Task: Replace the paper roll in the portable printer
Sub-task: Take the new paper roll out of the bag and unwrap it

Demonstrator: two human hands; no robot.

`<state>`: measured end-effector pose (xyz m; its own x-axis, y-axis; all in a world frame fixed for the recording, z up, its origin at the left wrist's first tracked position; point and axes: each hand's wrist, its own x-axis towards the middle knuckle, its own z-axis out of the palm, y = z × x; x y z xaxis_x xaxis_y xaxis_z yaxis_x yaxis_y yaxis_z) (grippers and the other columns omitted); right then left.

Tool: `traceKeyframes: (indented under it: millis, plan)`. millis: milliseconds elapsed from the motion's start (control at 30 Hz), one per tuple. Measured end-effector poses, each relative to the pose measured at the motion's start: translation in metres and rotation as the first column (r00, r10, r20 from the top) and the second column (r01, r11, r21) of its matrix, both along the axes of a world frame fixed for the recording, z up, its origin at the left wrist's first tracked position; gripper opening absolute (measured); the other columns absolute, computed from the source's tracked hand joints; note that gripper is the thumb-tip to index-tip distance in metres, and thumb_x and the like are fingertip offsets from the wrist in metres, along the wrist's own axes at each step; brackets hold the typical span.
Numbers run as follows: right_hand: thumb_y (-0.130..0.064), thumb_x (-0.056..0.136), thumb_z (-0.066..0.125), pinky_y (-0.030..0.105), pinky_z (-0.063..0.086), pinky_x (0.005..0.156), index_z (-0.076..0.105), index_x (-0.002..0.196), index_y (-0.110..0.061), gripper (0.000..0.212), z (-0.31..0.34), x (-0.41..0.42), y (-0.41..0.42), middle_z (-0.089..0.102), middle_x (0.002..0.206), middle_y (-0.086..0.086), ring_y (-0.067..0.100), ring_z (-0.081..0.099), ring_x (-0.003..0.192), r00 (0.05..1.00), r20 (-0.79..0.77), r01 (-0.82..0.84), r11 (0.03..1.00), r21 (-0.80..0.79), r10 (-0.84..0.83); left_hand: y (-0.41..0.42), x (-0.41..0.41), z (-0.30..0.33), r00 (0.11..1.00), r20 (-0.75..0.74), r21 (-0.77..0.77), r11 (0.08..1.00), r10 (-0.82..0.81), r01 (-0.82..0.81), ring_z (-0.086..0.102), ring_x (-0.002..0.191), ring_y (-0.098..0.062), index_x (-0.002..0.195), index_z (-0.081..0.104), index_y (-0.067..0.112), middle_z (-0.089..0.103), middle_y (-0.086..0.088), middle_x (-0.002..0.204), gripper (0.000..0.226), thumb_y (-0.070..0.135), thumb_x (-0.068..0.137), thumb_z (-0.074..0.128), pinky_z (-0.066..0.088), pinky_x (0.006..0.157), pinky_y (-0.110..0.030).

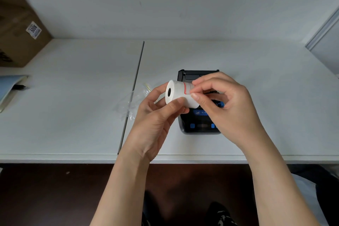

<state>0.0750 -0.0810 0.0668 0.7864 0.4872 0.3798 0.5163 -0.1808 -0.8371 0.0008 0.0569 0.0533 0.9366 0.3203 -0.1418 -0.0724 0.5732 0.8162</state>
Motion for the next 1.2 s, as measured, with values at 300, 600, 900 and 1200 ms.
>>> traceKeyframes:
  millis: [300, 600, 900, 1200]
  plan:
    - [0.005, 0.077, 0.072, 0.023, 0.057, 0.079, 0.074, 0.079, -0.004, 0.008, 0.002, -0.001, 0.001, 0.062, 0.099, 0.004, 0.012, 0.067, 0.092, 0.986, -0.162, 0.055, 0.99, 0.128, -0.034, -0.003, 0.002, -0.003, 0.997, 0.07, 0.049, 0.998, 0.029, -0.033, 0.067, 0.09, -0.024, 0.102, 0.056, 0.017, 0.066, -0.012, 0.105, 0.034, 0.006, 0.072, 0.069, 0.054, 0.081, -0.03]
    - [-0.005, 0.082, 0.07, 0.017, 0.053, 0.07, 0.073, 0.081, -0.017, 0.013, 0.0, -0.005, 0.01, 0.07, 0.089, 0.003, 0.01, 0.069, 0.077, 0.972, -0.186, 0.161, 0.984, 0.075, -0.145, -0.004, 0.003, -0.008, 0.996, 0.082, 0.065, 0.997, 0.027, -0.033, 0.066, 0.091, -0.022, 0.094, 0.058, 0.017, 0.059, -0.008, 0.114, 0.022, 0.006, 0.077, 0.065, 0.052, 0.09, -0.036]
    - [-0.011, 0.075, 0.078, 0.018, 0.057, 0.066, 0.075, 0.084, -0.011, 0.009, 0.004, -0.012, 0.014, 0.077, 0.083, 0.0, 0.004, 0.073, 0.074, 0.938, -0.298, 0.222, 0.968, 0.12, -0.178, -0.005, 0.005, -0.009, 0.992, 0.059, 0.301, 0.946, 0.109, -0.122, 0.066, 0.103, -0.009, 0.126, 0.053, 0.024, 0.059, 0.01, 0.121, 0.071, -0.006, 0.067, 0.077, 0.052, 0.081, -0.021]
    - [0.001, 0.075, 0.07, 0.022, 0.059, 0.071, 0.073, 0.077, -0.011, 0.013, 0.001, -0.012, 0.016, 0.074, 0.084, -0.01, 0.001, 0.072, 0.074, 0.941, -0.24, 0.259, 0.964, 0.059, -0.238, -0.009, 0.002, -0.004, 0.987, 0.07, 0.492, 0.856, 0.145, -0.161, 0.063, 0.108, -0.016, 0.134, 0.049, 0.031, 0.051, 0.006, 0.125, 0.082, -0.004, 0.066, 0.079, 0.054, 0.087, -0.027]
